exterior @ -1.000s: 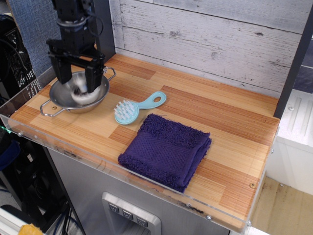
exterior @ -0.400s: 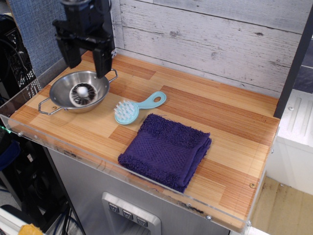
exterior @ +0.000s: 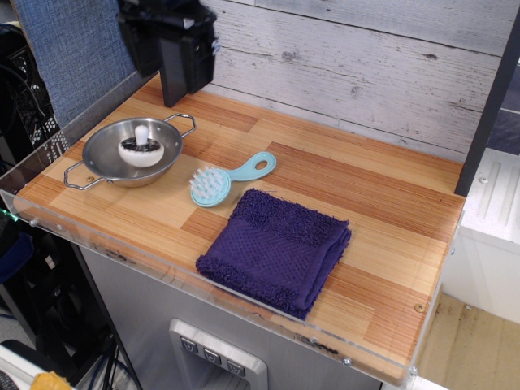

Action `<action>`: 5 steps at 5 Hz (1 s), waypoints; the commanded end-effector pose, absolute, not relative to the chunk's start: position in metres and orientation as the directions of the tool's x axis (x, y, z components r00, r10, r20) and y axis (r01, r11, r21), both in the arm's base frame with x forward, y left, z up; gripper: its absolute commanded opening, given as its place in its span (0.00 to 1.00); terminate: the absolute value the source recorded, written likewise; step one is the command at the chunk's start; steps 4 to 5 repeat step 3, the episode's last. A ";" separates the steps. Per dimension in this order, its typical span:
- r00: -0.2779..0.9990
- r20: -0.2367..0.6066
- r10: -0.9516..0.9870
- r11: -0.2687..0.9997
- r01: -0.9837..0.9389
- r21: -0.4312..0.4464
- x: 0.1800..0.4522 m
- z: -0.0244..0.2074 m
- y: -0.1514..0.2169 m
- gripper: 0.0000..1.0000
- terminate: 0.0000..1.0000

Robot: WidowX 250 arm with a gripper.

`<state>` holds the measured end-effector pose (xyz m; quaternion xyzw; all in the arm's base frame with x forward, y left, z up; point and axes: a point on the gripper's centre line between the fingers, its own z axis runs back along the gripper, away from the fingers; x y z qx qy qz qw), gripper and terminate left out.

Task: Place the white object inside the pot

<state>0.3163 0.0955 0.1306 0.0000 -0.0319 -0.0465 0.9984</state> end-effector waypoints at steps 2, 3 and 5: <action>0.993 0.114 -0.042 0.999 0.038 0.034 0.302 0.166 0.091 1.00 0.00; 0.993 0.114 -0.042 0.999 0.038 0.034 0.302 0.166 0.091 1.00 1.00; 0.993 0.114 -0.042 0.999 0.038 0.034 0.302 0.166 0.091 1.00 1.00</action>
